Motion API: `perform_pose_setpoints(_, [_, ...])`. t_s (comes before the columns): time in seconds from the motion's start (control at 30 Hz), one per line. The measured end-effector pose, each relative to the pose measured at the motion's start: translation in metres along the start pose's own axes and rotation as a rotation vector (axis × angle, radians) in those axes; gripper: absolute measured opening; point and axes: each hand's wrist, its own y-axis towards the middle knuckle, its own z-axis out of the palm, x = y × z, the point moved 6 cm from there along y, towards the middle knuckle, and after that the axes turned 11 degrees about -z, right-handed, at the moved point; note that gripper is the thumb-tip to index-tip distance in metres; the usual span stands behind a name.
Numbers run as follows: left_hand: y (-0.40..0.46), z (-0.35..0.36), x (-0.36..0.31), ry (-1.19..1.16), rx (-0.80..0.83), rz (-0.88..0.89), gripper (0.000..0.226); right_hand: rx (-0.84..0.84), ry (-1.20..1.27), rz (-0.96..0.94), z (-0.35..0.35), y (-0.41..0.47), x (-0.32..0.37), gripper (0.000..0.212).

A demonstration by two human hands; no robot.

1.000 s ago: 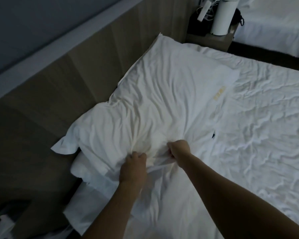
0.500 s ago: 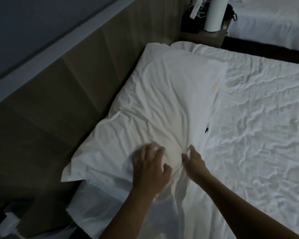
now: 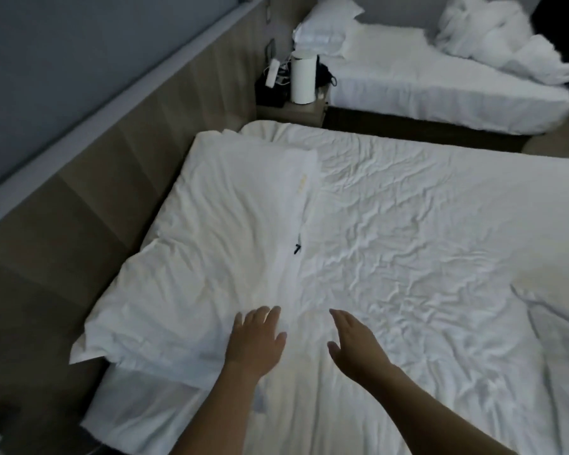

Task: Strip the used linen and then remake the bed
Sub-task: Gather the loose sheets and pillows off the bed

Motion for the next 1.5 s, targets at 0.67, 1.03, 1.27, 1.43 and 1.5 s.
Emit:
perform_pose_setpoints(0.67, [-0.142, 0.014, -0.346, 0.162, -0.255, 0.36, 0.05, -0.245, -0.017, 0.168, -0.105, -0.281, -0.249, 0.058])
perform_pose_setpoints(1.03, [-0.231, 0.043, -0.599, 0.271, -0.268, 0.584, 0.057, -0.331, -0.053, 0.405, -0.14, -0.48, -0.433, 0.059])
perform_pose_setpoints(1.27, [-0.29, 0.092, -0.754, 0.196, -0.203, 0.556, 0.054, -0.366, -0.094, 0.445, -0.171, -0.594, -0.566, 0.06])
perform_pose_setpoints(1.43, [-0.339, 0.105, -0.845, 0.166, -0.225, 0.693, 0.053, -0.264, -0.068, 0.473, -0.166, -0.64, -0.622, 0.06])
perform_pose_setpoints(1.5, [-0.335, 0.112, -0.863, 0.164, -0.197, 0.668, 0.052, -0.259, -0.074, 0.485, -0.169, -0.648, -0.643, 0.06])
